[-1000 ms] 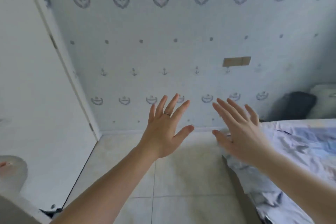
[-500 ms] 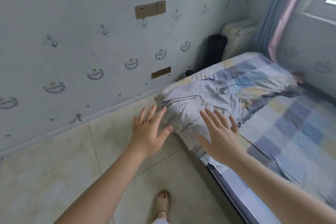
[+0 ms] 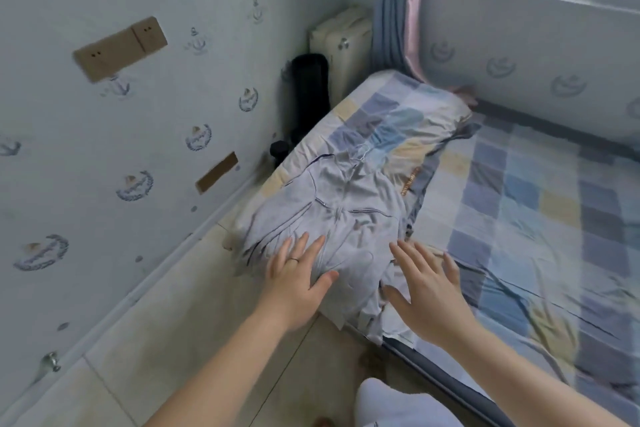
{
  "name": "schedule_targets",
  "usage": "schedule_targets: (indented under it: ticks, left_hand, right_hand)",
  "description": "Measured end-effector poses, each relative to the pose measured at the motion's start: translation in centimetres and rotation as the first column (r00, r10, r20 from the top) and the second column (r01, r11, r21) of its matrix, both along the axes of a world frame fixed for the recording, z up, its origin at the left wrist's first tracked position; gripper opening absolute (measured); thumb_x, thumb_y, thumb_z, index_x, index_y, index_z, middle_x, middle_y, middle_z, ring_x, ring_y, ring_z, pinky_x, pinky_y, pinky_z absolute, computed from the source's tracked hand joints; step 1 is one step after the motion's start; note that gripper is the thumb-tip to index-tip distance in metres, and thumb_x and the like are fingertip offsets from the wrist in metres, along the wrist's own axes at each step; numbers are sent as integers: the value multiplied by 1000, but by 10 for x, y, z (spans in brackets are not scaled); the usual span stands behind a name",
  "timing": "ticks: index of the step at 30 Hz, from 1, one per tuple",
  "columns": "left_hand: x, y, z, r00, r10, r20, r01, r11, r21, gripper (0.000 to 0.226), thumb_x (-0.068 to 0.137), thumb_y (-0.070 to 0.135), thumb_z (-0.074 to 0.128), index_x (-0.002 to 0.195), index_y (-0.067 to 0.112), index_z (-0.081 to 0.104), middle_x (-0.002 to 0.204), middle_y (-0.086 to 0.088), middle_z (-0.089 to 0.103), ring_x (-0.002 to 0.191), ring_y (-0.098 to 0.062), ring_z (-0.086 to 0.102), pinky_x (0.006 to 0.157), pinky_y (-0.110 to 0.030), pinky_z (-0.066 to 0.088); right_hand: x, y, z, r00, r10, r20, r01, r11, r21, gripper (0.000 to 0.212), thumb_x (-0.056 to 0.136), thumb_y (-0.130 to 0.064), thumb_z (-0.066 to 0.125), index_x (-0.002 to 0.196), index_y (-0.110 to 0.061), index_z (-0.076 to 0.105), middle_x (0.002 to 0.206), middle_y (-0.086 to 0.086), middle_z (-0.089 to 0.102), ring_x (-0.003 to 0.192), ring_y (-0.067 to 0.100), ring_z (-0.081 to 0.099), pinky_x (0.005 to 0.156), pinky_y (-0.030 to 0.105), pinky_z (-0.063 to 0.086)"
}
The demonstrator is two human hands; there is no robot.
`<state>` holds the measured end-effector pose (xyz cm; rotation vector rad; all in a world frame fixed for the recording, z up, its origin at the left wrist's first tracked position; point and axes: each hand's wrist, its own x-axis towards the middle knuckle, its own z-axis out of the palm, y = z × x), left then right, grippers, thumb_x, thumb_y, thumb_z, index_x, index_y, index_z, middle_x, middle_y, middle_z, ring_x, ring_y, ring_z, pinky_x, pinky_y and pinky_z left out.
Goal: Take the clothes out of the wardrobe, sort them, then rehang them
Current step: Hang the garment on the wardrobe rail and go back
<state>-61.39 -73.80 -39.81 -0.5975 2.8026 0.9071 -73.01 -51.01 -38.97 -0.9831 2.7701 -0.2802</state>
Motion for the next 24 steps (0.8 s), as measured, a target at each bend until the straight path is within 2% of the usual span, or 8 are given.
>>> schedule_targets:
  ticks: [8, 16, 24]
  left_hand:
    - [-126, -34, -22, 990, -77, 115, 75, 997, 22, 64, 97, 65, 34, 154, 47, 12, 166, 18, 3, 151, -6, -12, 122, -44, 3]
    - [-226, -76, -50, 974, -111, 199, 106, 994, 36, 63, 98, 64, 35, 155, 47, 14, 166, 15, 6, 152, -11, -6, 121, -44, 5]
    - [-313, -169, -102, 933, -177, 314, 168, 984, 55, 62, 98, 62, 36, 154, 46, 16, 166, 14, 11, 152, -11, -3, 120, -42, 9]
  right_hand:
    - [-105, -16, -20, 987, -124, 99, 119, 991, 54, 69, 95, -60, 33, 155, -38, 4, 163, -15, 6, 151, 12, 0, 119, 48, -9]
    - [-204, -49, -37, 977, -115, 178, 93, 988, 124, 70, 96, -59, 31, 155, -38, 1, 163, -17, 2, 151, 12, -2, 118, 49, -9]
    - [-268, -107, -86, 929, -252, 271, 195, 956, 221, 68, 97, -58, 32, 155, -38, 3, 162, -18, 6, 150, 10, 2, 119, 48, -5]
